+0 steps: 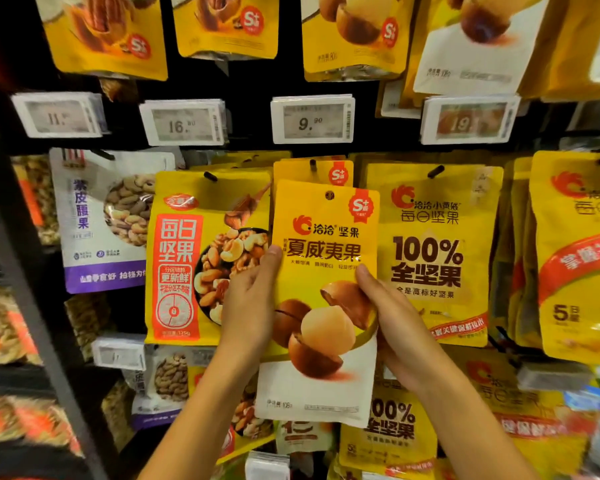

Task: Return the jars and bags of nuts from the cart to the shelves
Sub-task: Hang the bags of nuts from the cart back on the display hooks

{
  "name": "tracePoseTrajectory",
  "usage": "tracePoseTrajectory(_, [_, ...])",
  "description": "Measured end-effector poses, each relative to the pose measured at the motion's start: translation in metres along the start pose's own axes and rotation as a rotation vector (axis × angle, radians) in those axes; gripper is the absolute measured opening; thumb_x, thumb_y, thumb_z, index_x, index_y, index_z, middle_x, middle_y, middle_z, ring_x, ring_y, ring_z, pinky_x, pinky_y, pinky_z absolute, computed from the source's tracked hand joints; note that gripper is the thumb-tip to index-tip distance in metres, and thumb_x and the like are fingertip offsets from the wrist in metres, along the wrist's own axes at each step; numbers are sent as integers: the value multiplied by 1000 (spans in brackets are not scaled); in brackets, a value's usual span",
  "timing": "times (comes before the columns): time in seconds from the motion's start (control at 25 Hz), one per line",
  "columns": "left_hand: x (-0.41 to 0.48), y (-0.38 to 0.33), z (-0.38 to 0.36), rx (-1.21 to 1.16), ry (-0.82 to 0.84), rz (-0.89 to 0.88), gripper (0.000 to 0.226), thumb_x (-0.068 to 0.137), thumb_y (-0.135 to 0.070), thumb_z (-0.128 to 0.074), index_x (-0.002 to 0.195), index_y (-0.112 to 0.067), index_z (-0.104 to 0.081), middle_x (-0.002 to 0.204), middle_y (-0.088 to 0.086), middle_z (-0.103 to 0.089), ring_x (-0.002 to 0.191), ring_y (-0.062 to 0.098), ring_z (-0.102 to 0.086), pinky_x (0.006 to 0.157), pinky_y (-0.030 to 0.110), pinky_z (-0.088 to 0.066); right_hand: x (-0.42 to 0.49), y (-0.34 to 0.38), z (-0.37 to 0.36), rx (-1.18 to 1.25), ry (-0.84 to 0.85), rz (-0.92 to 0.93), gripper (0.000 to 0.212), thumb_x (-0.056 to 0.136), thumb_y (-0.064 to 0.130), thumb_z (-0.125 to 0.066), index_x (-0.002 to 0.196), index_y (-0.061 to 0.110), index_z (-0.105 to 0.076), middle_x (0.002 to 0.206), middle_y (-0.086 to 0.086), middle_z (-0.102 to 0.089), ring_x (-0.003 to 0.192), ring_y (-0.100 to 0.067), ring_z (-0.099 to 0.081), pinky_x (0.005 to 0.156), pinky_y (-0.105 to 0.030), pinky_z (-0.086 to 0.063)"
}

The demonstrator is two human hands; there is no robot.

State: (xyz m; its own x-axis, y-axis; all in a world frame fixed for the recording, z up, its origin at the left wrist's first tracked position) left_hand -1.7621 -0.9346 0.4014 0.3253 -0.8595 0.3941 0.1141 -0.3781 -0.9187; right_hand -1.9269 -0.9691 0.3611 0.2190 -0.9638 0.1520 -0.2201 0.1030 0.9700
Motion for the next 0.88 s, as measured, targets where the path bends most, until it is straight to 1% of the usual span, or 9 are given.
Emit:
tracePoseTrajectory(0.08, [5,-6,-6,8,19,-5,46,96,-39,-43,60,-31,-70,67,-13,-68,64,6,-61,64,20,-42,5,6,1,-32,-88,42,37,83,54,-48,99,27,-68,89,11,-75,83,-4,-69,71,-22,-52])
tracePoseTrajectory(0.12, [9,-10,-9,9,44,-6,46,96,-38,-42,62,-40,-72,67,-18,-70,65,0,-65,65,18,-46,9,10,0,-49,-115,55,34,88,50,-45,97,26,-68,83,13,-74,75,1,-68,60,-15,-51])
tracePoseTrajectory(0.2, [21,-22,-9,26,47,-48,44,97,-36,-42,66,-48,-71,72,-18,-72,71,0,-67,67,25,-50,17,20,-4,-104,-136,70,35,93,46,-42,92,24,-69,76,13,-73,65,4,-65,48,-8,-45])
tracePoseTrajectory(0.28, [40,-34,-2,5,0,-77,43,96,-39,-43,65,-42,-73,69,-17,-71,66,-2,-67,59,20,-51,23,27,-6,-154,-150,89,38,93,46,-42,96,20,-68,84,8,-72,68,3,-63,49,-6,-44])
tracePoseTrajectory(0.36, [61,-41,-1,-33,-12,-79,45,96,-40,-44,66,-21,-71,64,-10,-71,60,1,-66,49,13,-49,29,30,-6,-160,-151,104,33,93,45,-43,95,21,-66,84,8,-70,68,3,-64,49,-6,-44])
tracePoseTrajectory(0.52, [87,-41,-15,-67,8,-68,40,98,-34,-45,68,-12,-61,59,0,-65,57,12,-62,56,25,-48,39,33,-1,-125,-168,113,24,92,43,-46,77,30,-60,59,21,-66,54,12,-60,45,-5,-43])
tracePoseTrajectory(0.6, [95,-36,-18,-71,-1,-58,40,98,-33,-45,69,-10,-59,57,1,-62,56,15,-59,56,26,-46,44,35,1,-129,-187,120,26,91,45,-47,77,29,-62,62,19,-67,58,8,-62,48,-9,-45])
tracePoseTrajectory(0.76, [109,-36,-17,-99,-61,-36,43,95,-33,-49,55,-19,-53,43,-6,-58,41,6,-55,41,14,-41,53,37,4,-138,-214,123,27,90,49,-47,74,32,-61,66,19,-65,69,0,-61,59,-21,-44])
tracePoseTrajectory(0.88, [115,-34,-18,-95,-78,-17,43,95,-32,-49,54,-19,-51,42,-6,-57,41,7,-54,44,16,-41,59,37,4,-155,-197,106,28,91,49,-46,81,30,-63,71,17,-68,66,3,-62,58,-19,-44])
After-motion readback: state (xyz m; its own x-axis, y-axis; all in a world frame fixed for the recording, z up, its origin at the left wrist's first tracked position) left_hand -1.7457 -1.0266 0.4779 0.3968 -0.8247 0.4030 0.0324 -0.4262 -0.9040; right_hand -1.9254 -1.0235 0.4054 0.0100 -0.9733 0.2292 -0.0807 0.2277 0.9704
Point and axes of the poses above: each hand's wrist, its own x-axis towards the middle knuckle, its own z-axis out of the back of the hand, y = z × x, the point moved 9 cm from there along x, towards the middle knuckle
